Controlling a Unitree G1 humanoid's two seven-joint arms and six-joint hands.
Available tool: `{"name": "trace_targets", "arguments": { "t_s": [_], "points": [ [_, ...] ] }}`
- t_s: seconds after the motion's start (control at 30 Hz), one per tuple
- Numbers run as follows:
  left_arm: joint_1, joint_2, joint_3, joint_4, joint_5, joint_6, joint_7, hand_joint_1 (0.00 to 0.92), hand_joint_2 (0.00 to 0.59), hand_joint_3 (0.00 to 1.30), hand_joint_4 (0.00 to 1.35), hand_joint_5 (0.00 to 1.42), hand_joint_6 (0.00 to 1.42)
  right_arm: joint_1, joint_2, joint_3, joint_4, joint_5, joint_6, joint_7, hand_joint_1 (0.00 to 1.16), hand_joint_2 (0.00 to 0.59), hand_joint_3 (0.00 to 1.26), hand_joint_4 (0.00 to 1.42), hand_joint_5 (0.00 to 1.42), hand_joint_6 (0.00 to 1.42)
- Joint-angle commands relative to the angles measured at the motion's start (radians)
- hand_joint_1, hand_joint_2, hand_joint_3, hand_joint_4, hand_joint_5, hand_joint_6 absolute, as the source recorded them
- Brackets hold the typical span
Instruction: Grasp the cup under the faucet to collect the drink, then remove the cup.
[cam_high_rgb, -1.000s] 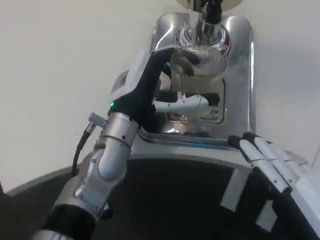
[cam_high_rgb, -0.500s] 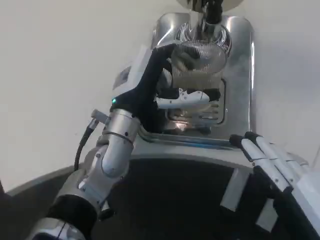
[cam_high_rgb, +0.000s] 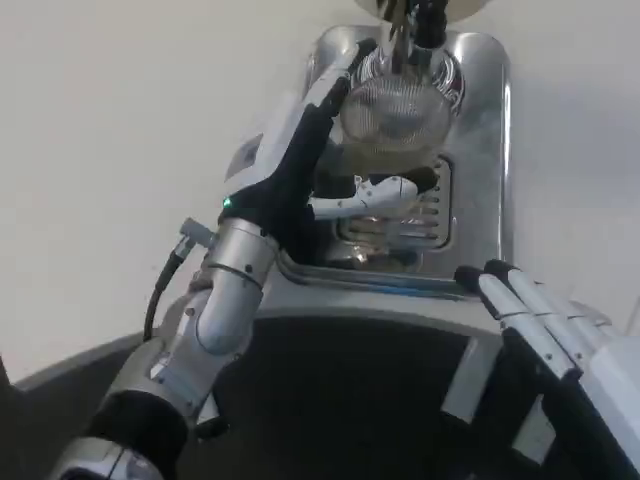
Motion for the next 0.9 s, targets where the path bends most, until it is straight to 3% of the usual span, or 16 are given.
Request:
{"name": "trace_targets", "arguments": {
  "t_s": [0.03,0.33,0.4,0.43,0.47,0.6,0.77,0.9],
  "points": [
    [0.051,0.041,0.018,-0.096,-0.04,-0.011,-0.06,0.46,0.051,0.0,0.0,0.1,0.1,0.001,-0.005,-0.012,0.013,0.006,0.01,-0.001,0.64,0.311,0.07,0.02,0.07,0.11],
    [0.187,0.056,0.061,-0.385,-0.102,0.062,-0.153,0.312,0.03,0.0,0.0,0.03,0.02,-0.01,-0.005,0.006,0.015,0.0,0.014,0.001,0.63,0.316,0.07,0.02,0.07,0.11],
    [0.229,0.052,0.077,-0.464,-0.124,0.098,-0.174,0.181,0.038,0.0,0.0,0.01,0.0,-0.013,-0.004,0.007,0.015,-0.001,0.016,0.001,0.63,0.318,0.07,0.02,0.07,0.11],
    [0.262,0.041,0.102,-0.518,-0.179,0.113,-0.194,0.036,0.089,0.0,0.0,0.0,0.0,-0.014,-0.004,0.008,0.016,-0.001,0.017,0.001,0.63,0.317,0.08,0.02,0.07,0.11],
    [0.285,0.032,0.12,-0.557,-0.218,0.125,-0.21,0.007,0.127,0.0,0.0,0.0,0.0,-0.014,-0.003,0.008,0.016,-0.001,0.018,0.001,0.63,0.316,0.08,0.02,0.07,0.11],
    [0.342,0.023,0.197,-0.738,-0.375,0.203,-0.278,0.0,0.194,0.0,0.0,0.0,0.0,-0.009,-0.009,0.003,0.023,0.013,0.016,-0.003,0.66,0.31,0.08,0.03,0.08,0.12],
    [0.381,-0.012,0.253,-0.882,-0.502,0.291,-0.307,0.0,0.218,0.0,0.0,0.0,0.0,-0.006,-0.018,-0.008,0.029,0.033,0.013,-0.004,0.67,0.315,0.08,0.03,0.08,0.12],
    [0.386,-0.012,0.265,-1.027,-0.642,0.47,-0.378,0.0,0.214,0.0,0.0,0.0,0.0,-0.005,-0.024,-0.005,0.036,0.04,0.006,-0.007,0.68,0.319,0.08,0.03,0.08,0.12]
  ]
}}
